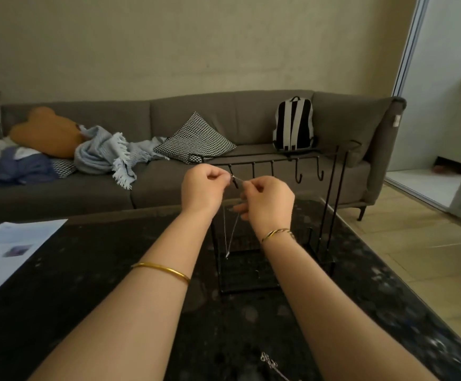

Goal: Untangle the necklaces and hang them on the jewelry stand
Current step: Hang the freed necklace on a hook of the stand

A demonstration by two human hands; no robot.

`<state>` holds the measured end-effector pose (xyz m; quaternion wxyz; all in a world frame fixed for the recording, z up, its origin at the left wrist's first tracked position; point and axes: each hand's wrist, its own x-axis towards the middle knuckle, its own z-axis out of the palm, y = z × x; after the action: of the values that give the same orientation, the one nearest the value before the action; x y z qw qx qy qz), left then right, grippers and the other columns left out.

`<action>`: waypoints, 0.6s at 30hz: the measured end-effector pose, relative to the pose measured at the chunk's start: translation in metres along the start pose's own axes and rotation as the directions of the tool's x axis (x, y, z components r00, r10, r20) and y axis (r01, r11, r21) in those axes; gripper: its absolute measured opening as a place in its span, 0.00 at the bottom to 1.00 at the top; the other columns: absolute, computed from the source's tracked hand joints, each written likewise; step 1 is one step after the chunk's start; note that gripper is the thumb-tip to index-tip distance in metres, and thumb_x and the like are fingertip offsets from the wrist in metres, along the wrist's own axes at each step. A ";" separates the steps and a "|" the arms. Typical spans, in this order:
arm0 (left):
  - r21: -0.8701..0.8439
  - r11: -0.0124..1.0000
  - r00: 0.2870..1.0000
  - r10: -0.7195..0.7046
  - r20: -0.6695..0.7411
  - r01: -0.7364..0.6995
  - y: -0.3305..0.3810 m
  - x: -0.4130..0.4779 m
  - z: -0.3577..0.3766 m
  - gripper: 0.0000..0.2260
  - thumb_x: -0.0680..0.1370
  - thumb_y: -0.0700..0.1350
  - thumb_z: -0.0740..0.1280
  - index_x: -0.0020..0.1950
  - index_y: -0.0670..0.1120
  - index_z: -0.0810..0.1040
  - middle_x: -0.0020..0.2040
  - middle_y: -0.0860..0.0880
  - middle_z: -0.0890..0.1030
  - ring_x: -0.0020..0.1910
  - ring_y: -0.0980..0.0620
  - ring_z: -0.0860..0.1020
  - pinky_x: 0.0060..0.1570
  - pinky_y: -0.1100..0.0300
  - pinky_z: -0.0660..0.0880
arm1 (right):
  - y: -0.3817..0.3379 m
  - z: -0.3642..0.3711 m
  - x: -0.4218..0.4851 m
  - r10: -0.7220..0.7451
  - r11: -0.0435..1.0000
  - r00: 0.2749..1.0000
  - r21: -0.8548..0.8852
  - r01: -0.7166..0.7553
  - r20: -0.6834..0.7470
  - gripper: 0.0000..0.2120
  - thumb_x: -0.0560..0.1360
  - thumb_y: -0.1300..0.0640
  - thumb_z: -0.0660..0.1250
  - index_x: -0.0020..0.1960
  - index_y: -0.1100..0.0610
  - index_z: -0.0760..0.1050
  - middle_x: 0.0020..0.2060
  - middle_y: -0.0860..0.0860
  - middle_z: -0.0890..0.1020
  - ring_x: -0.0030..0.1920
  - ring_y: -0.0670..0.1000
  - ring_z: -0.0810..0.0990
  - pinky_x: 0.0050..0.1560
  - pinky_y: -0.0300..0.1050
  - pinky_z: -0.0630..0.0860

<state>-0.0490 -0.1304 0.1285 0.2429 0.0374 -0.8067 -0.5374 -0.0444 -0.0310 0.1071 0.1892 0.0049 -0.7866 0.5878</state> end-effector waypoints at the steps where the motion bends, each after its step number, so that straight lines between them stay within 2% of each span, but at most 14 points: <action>1: 0.000 1.000 1.000 -0.005 -0.002 0.005 -0.002 0.001 0.003 0.09 0.77 0.39 0.67 0.37 0.50 0.78 0.36 0.52 0.80 0.35 0.55 0.76 0.42 0.58 0.74 | 0.005 0.006 -0.002 0.002 1.000 0.999 0.011 -0.002 -0.043 0.07 0.79 0.54 0.62 0.45 0.54 0.77 0.39 0.50 0.82 0.33 0.47 0.83 0.40 0.50 0.82; 4: 0.007 0.999 0.999 -0.043 -0.003 0.043 -0.012 0.001 0.009 0.09 0.77 0.40 0.66 0.38 0.50 0.78 0.38 0.51 0.81 0.36 0.54 0.77 0.46 0.54 0.78 | 0.015 0.017 -0.007 0.068 0.992 0.993 0.116 -0.057 -0.092 0.06 0.79 0.55 0.63 0.45 0.53 0.76 0.38 0.49 0.82 0.36 0.45 0.83 0.42 0.48 0.82; 7: 0.023 0.997 0.997 -0.071 0.027 0.070 -0.018 0.000 0.011 0.08 0.77 0.41 0.67 0.39 0.51 0.78 0.41 0.49 0.82 0.40 0.51 0.79 0.48 0.51 0.79 | 0.019 0.017 -0.008 0.110 0.979 0.991 0.183 -0.095 -0.075 0.05 0.79 0.57 0.63 0.45 0.54 0.75 0.39 0.50 0.81 0.37 0.44 0.83 0.40 0.43 0.82; 15: 0.068 0.994 0.990 -0.090 0.112 0.083 -0.022 -0.005 0.008 0.02 0.78 0.42 0.68 0.46 0.48 0.79 0.44 0.48 0.82 0.42 0.52 0.80 0.48 0.54 0.78 | 0.021 0.007 -0.004 0.095 0.985 0.995 0.143 -0.098 0.026 0.04 0.78 0.59 0.64 0.46 0.55 0.76 0.41 0.51 0.82 0.36 0.44 0.83 0.33 0.34 0.79; 18: 0.055 0.994 0.988 -0.102 0.112 0.097 -0.022 -0.007 0.008 0.01 0.78 0.42 0.68 0.47 0.47 0.79 0.44 0.48 0.82 0.44 0.51 0.80 0.51 0.52 0.78 | 0.022 0.006 -0.003 0.071 0.994 0.996 0.080 -0.075 0.044 0.05 0.78 0.58 0.64 0.50 0.57 0.78 0.42 0.51 0.83 0.37 0.44 0.82 0.36 0.34 0.79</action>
<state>-0.0509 -0.1306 0.1045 0.1680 0.0527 -0.8296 -0.5299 -0.0484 -0.0301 0.0844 0.1510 -0.0042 -0.7654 0.6256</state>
